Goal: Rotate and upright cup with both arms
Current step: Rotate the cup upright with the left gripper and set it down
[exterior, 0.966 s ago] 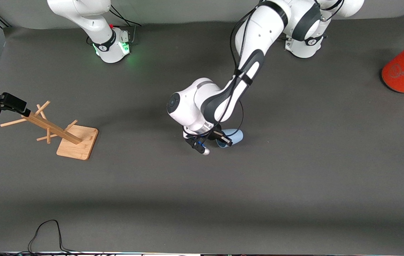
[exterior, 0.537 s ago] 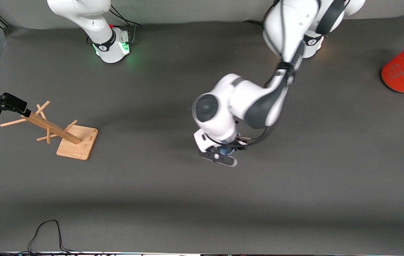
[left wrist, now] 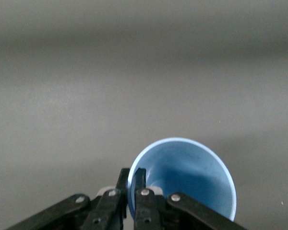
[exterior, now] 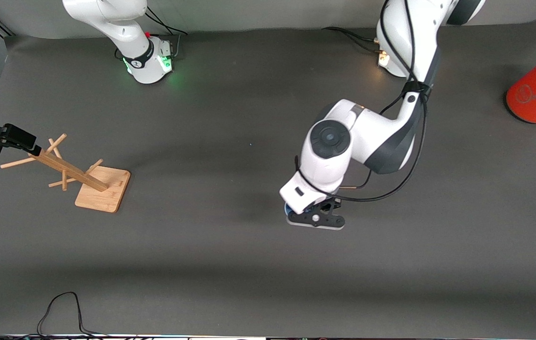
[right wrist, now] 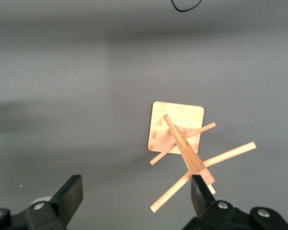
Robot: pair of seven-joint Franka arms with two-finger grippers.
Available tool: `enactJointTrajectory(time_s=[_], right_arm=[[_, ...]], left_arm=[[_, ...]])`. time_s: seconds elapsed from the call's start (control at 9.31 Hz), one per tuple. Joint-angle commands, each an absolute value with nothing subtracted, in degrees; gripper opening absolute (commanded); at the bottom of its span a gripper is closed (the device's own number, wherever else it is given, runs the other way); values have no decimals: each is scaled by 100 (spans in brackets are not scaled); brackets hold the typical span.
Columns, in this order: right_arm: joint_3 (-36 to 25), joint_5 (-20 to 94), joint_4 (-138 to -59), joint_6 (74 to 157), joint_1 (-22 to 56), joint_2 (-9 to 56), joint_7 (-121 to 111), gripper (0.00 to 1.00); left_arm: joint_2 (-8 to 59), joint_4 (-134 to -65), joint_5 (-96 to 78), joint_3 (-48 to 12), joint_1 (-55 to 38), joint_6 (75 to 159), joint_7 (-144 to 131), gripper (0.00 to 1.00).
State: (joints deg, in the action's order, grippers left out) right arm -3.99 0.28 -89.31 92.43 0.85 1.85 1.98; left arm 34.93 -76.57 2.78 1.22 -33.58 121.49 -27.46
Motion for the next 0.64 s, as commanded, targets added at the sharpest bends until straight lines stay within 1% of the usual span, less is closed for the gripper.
enactJointTrajectory(time_s=[0.0,0.11,0.21,0.43,0.54], right_arm=[[-413,-53,-9009,9352,114,149,114,100],[-413,-53,-8991,9352,114,149,114,100],[-413,-53,-8991,9352,114,149,114,100],[-413,-53,-8991,9352,114,149,114,100],[-413,-44,-9009,9352,114,149,123,100]], left_arm=[[2173,-10372,281,123,-3366,13983,-3031,0],[2127,-10989,307,132,-3366,14871,-3206,0],[2179,-11317,325,132,-3392,15445,-3312,0],[2389,-11618,377,158,-3523,16073,-3603,0],[2469,-11828,378,210,-3585,16519,-3734,0]])
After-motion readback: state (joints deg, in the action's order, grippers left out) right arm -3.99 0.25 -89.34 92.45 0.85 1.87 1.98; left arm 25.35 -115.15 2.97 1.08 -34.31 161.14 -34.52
